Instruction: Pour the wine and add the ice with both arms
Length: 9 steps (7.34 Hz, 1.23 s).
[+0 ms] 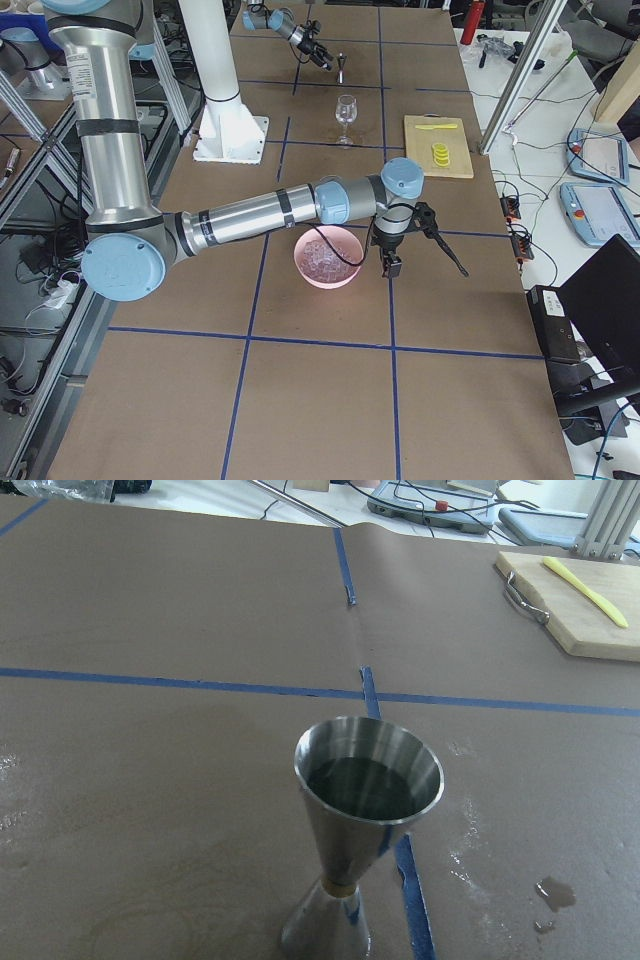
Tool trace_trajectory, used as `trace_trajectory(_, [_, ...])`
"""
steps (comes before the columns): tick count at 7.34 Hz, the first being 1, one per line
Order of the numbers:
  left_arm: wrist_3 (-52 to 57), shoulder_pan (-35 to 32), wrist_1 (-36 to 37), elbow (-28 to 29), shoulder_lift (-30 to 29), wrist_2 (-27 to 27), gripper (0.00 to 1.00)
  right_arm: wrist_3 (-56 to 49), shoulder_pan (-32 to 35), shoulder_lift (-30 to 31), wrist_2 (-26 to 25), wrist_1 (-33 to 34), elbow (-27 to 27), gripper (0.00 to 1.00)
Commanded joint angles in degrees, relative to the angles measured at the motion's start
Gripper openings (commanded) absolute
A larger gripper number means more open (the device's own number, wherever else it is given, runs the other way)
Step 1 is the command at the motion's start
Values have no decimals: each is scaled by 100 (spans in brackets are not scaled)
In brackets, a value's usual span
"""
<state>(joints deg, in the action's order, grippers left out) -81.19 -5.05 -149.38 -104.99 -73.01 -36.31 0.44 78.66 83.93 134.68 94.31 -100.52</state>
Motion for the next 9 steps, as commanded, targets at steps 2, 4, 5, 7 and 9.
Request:
trace_trajectory(2, [42,13,6,652,-588,538,98,0,0,10,-4,-9,6,100])
trace_trajectory(4, [303,4,6,760,-679,642,92,0,0,10,-4,-9,-3,100])
trace_trajectory(5, [418,4,6,761,-697,809,90,0,0,10,-4,-9,23,100])
trace_trajectory(7, [420,-5,6,848,-732,889,87,0,0,10,-4,-9,23,100])
trace_trajectory(9, [498,-57,6,1006,-898,916,86,0,0,10,-4,-9,-20,100])
